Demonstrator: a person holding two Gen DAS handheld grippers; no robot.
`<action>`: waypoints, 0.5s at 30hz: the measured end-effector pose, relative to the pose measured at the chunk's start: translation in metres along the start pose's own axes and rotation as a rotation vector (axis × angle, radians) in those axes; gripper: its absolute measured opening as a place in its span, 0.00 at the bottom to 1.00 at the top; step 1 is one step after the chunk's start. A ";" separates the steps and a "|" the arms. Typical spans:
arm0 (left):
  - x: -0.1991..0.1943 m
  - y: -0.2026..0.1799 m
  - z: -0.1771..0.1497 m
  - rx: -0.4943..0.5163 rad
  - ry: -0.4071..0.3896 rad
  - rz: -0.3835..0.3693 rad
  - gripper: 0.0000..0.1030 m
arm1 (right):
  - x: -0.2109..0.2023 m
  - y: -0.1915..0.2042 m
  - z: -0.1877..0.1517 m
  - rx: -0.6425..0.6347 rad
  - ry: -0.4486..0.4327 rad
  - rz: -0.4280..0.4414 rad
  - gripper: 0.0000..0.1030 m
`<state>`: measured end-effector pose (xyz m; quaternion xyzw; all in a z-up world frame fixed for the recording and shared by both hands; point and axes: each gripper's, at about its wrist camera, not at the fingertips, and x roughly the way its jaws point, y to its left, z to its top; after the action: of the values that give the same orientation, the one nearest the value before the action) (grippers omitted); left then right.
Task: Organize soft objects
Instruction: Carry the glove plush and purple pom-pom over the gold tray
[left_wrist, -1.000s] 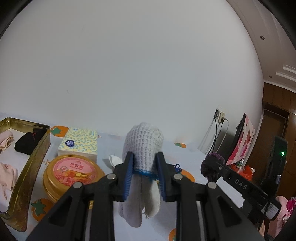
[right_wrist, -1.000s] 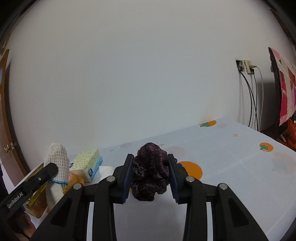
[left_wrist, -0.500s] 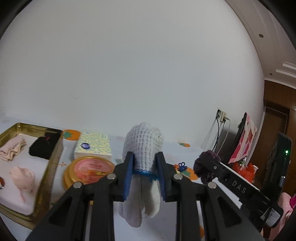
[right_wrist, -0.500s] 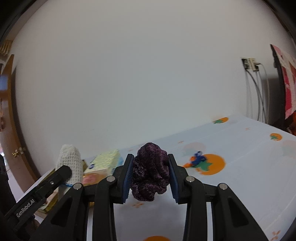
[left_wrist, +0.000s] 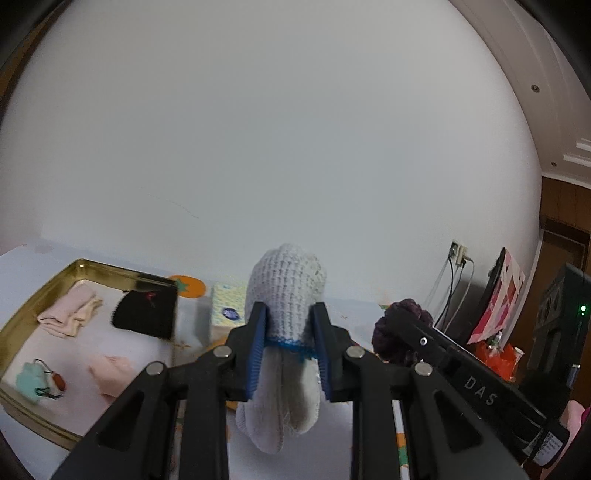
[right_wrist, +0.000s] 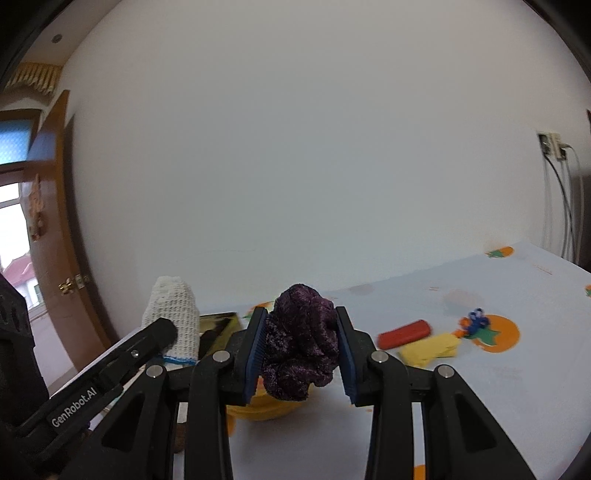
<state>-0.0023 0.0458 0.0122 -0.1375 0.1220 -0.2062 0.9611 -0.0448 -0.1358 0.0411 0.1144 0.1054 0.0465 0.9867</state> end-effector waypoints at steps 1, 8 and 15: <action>-0.002 0.004 0.001 -0.005 -0.004 0.006 0.23 | 0.001 0.007 0.000 -0.010 0.000 0.010 0.37; -0.016 0.037 0.011 -0.029 -0.020 0.082 0.23 | 0.017 0.043 -0.003 -0.040 0.007 0.078 0.37; -0.031 0.067 0.018 -0.037 -0.040 0.167 0.23 | 0.033 0.079 -0.009 -0.055 0.021 0.146 0.37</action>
<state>-0.0001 0.1220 0.0131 -0.1486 0.1175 -0.1204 0.9745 -0.0204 -0.0537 0.0444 0.0943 0.1060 0.1226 0.9823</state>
